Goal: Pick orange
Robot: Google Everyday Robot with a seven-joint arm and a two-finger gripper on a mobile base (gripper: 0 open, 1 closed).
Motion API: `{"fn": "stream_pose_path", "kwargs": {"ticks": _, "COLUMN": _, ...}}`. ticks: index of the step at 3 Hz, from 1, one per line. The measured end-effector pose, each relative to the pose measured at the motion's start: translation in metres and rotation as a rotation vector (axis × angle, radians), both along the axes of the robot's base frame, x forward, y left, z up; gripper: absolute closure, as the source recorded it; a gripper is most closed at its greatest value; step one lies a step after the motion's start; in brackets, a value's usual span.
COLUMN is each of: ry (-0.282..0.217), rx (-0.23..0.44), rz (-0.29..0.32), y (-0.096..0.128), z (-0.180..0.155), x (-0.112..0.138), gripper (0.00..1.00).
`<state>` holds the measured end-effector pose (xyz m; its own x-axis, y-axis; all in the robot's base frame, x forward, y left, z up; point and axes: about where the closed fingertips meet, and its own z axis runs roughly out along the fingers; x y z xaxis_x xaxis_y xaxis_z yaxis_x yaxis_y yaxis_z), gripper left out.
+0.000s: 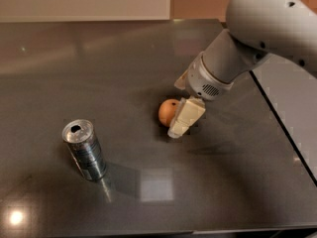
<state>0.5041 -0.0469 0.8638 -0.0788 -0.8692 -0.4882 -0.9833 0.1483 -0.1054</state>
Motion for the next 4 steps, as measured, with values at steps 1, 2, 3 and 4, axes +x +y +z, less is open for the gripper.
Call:
{"fn": "stream_pose_path", "kwargs": {"ticks": 1, "ry": 0.005, "rx": -0.010, "rz": 0.018, "y": 0.007, "z": -0.004, "x": -0.006, "gripper": 0.41}}
{"fn": "stream_pose_path", "kwargs": {"ticks": 2, "ry": 0.006, "rx": -0.020, "rz": 0.029, "y": 0.010, "z": -0.006, "x": -0.013, "gripper": 0.88}}
{"fn": "stream_pose_path", "kwargs": {"ticks": 3, "ry": 0.006, "rx": -0.022, "rz": 0.031, "y": 0.010, "z": -0.007, "x": -0.014, "gripper": 1.00}}
{"fn": "stream_pose_path", "kwargs": {"ticks": 4, "ry": 0.008, "rx": -0.024, "rz": 0.018, "y": 0.001, "z": 0.020, "x": -0.008, "gripper": 1.00}}
